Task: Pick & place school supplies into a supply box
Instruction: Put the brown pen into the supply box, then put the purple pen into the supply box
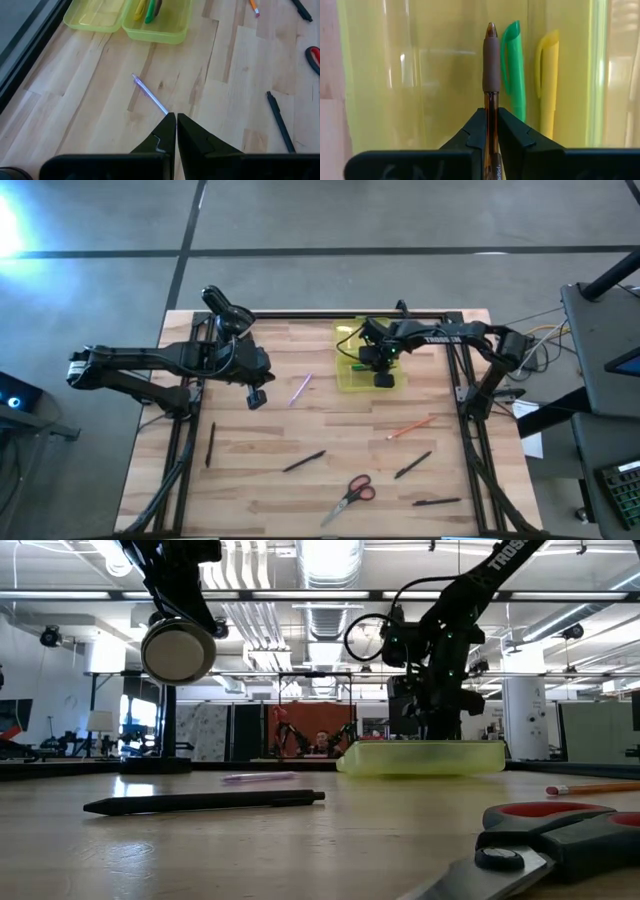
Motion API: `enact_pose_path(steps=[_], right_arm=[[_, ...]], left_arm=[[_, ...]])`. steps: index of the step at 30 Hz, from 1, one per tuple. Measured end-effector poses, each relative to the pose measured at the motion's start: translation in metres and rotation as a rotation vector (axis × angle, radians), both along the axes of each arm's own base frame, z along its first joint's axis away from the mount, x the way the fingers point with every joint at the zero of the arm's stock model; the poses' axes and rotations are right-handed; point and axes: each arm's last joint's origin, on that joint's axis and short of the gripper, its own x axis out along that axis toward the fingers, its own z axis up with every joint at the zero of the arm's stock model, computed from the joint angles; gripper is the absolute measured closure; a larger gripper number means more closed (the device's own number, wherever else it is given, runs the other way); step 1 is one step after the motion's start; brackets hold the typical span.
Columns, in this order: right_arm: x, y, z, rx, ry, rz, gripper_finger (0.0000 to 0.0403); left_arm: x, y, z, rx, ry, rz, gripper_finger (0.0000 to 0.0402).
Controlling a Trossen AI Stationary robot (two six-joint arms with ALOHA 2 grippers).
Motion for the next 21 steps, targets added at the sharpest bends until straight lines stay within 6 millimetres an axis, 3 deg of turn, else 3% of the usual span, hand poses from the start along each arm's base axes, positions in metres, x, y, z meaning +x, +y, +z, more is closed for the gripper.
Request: enact_pose_path(steps=[12, 21], right_arm=[[-0.002, 0.000, -0.002, -0.029, 0.027, -0.008, 0.0317], [0.007, -0.005, 0.016, -0.036, -0.015, -0.048, 0.0302]], left_arm=[[0.000, 0.000, 0.000, -0.014, -0.004, 0.015, 0.0401], [0.000, 0.000, 0.000, -0.023, -0.007, 0.025, 0.0401]])
